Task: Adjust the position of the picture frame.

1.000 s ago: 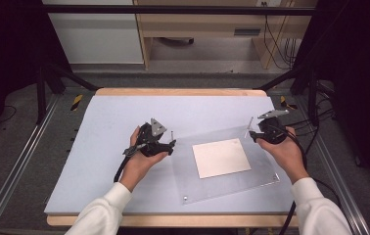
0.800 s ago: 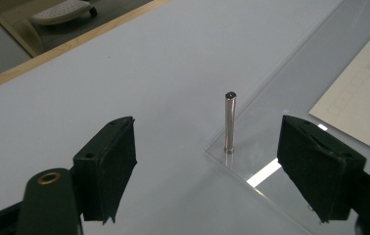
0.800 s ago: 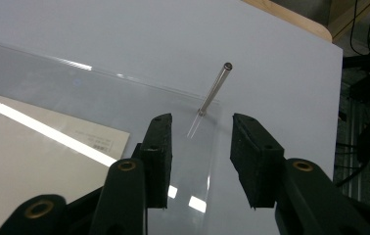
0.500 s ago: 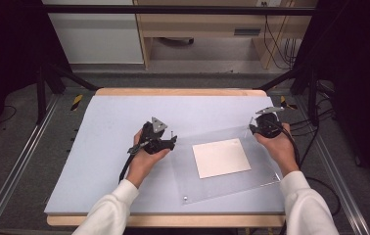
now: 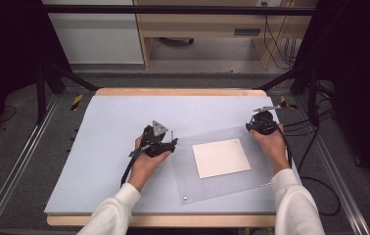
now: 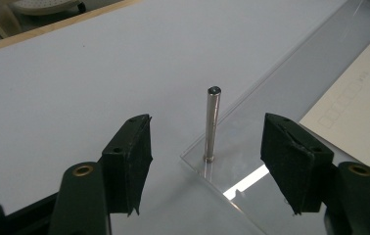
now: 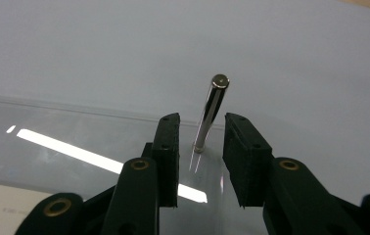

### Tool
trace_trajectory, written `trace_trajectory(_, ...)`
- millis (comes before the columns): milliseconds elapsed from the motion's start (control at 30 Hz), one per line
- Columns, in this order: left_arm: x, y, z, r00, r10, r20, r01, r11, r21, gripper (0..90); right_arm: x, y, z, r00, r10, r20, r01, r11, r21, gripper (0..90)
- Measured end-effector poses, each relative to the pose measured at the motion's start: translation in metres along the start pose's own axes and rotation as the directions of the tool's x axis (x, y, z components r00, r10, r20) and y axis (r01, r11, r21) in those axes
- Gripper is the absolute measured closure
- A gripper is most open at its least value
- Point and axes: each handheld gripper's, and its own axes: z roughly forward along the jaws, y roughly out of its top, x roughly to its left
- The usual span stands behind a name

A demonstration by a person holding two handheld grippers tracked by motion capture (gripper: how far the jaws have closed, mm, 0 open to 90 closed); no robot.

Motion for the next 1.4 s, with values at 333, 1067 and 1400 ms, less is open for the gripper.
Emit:
trace_trajectory(333,-0.003,-0.002,-0.007,0.9998,-0.001,-0.021,0.001,0.9998,-0.019,41.0,0.001,0.004,0.009,0.9989,0.047,-0.005,-0.047,0.999,0.000,79.5)
trace_trajectory(1067,-0.003,-0.012,0.017,0.9987,-0.034,0.036,0.035,0.9992,-0.019,72.1,0.002,0.007,0.010,0.9984,0.055,0.015,-0.055,0.998,0.012,85.4)
trace_trajectory(1400,-0.001,-0.010,0.027,0.9993,-0.025,0.026,0.025,0.9997,-0.002,82.0,0.001,0.006,0.009,0.9981,0.061,0.004,-0.061,0.998,0.011,85.4)
